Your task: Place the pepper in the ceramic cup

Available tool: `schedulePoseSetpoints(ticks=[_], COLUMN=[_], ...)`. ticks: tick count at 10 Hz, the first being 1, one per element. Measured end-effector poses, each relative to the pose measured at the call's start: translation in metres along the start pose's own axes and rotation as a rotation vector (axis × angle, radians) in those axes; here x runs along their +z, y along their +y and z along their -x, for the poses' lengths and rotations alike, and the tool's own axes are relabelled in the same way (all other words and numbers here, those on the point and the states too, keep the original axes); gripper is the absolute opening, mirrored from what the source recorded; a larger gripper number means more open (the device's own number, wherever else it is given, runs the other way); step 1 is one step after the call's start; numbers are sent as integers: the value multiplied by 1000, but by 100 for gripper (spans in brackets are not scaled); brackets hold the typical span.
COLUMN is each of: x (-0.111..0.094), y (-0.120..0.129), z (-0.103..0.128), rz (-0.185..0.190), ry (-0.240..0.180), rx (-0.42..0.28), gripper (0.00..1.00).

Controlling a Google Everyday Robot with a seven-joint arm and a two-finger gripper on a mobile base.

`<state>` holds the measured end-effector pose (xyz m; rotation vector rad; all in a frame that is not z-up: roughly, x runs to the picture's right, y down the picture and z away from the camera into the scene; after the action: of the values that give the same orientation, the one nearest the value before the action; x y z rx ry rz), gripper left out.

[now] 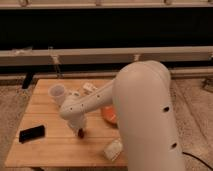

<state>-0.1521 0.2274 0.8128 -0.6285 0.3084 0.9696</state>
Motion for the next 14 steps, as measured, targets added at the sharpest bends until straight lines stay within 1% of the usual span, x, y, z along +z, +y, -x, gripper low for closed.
schedulePoseSetpoints(ticks=[1, 2, 3, 5, 7, 8, 9, 10, 11, 12, 14], x=[-6, -18, -31, -49, -77, -86, -100, -106, -116, -133, -155], y=[0, 1, 1, -1, -2, -3, 1, 2, -6, -8, -9], z=[1, 2, 3, 7, 11, 13, 15, 15, 16, 22, 27], rz=[3, 9, 9, 11, 25, 27, 34, 44, 51, 63, 76], ry=[-6, -15, -23, -43, -75, -83, -96, -102, -117, -132, -151], rx=[-3, -8, -11, -15, -27, -32, -42, -46, -46, -49, -53], gripper=[2, 0, 0, 0, 0, 0, 0, 0, 0, 0, 0])
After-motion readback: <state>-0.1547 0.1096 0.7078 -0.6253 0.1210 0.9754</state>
